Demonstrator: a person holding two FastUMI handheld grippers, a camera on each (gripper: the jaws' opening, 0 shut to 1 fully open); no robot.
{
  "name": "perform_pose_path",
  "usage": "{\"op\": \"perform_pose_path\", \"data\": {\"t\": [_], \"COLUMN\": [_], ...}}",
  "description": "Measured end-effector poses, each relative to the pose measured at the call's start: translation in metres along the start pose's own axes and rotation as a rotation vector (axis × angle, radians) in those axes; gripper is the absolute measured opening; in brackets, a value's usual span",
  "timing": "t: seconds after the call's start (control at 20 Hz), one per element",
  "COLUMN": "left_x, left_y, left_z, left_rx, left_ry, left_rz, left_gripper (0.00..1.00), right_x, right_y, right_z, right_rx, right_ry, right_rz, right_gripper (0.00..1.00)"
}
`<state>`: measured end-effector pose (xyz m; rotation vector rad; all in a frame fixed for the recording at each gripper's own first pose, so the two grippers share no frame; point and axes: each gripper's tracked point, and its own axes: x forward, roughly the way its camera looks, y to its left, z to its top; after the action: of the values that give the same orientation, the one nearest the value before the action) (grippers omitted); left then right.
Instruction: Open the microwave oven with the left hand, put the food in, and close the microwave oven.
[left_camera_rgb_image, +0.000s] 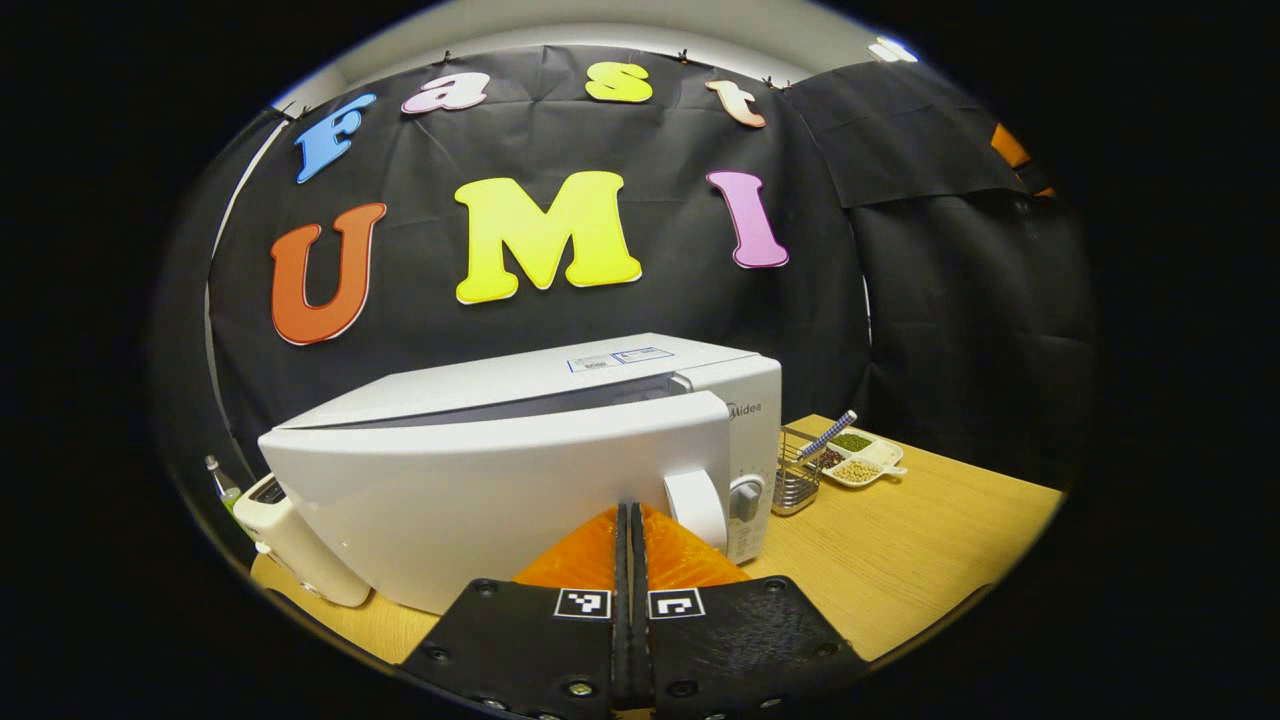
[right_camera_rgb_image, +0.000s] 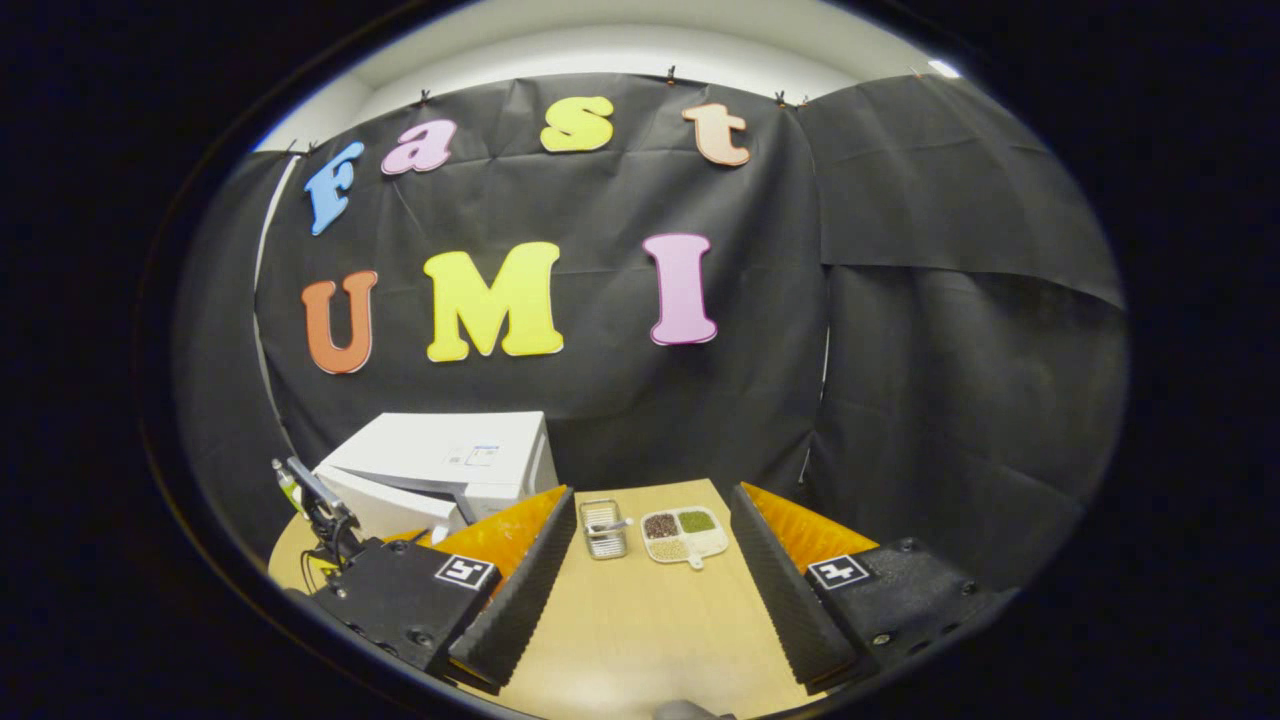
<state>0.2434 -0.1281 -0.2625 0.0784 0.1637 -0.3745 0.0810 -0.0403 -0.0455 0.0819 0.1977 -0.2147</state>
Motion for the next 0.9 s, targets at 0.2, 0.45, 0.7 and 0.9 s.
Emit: {"op": "perform_pose_path", "data": {"t": [0.2, 0.45, 0.7, 0.9], "left_x": [0.022, 0.028, 0.029, 0.038], "left_y": [0.000, 0.002, 0.003, 0.005], "left_z": [0.001, 0.000, 0.001, -0.001], "left_rx": [-0.014, -0.022, -0.049, -0.064], "left_ry": [0.006, 0.002, 0.002, 0.035], "left_rz": [0.008, 0.011, 0.026, 0.054], "left_gripper": [0.00, 0.00, 0.00, 0.00], "right_x": [0.004, 0.007, 0.010, 0.008], "right_y": [-0.010, -0.021, -0.017, -0.012], "right_z": [0.001, -0.006, -0.013, -0.011], "right_rx": [0.003, 0.022, 0.042, 0.034], "right_ry": [0.001, 0.022, 0.038, 0.034], "right_rz": [-0.022, -0.046, -0.036, -0.026], "right_gripper": [0.99, 0.99, 0.99, 0.99]}}
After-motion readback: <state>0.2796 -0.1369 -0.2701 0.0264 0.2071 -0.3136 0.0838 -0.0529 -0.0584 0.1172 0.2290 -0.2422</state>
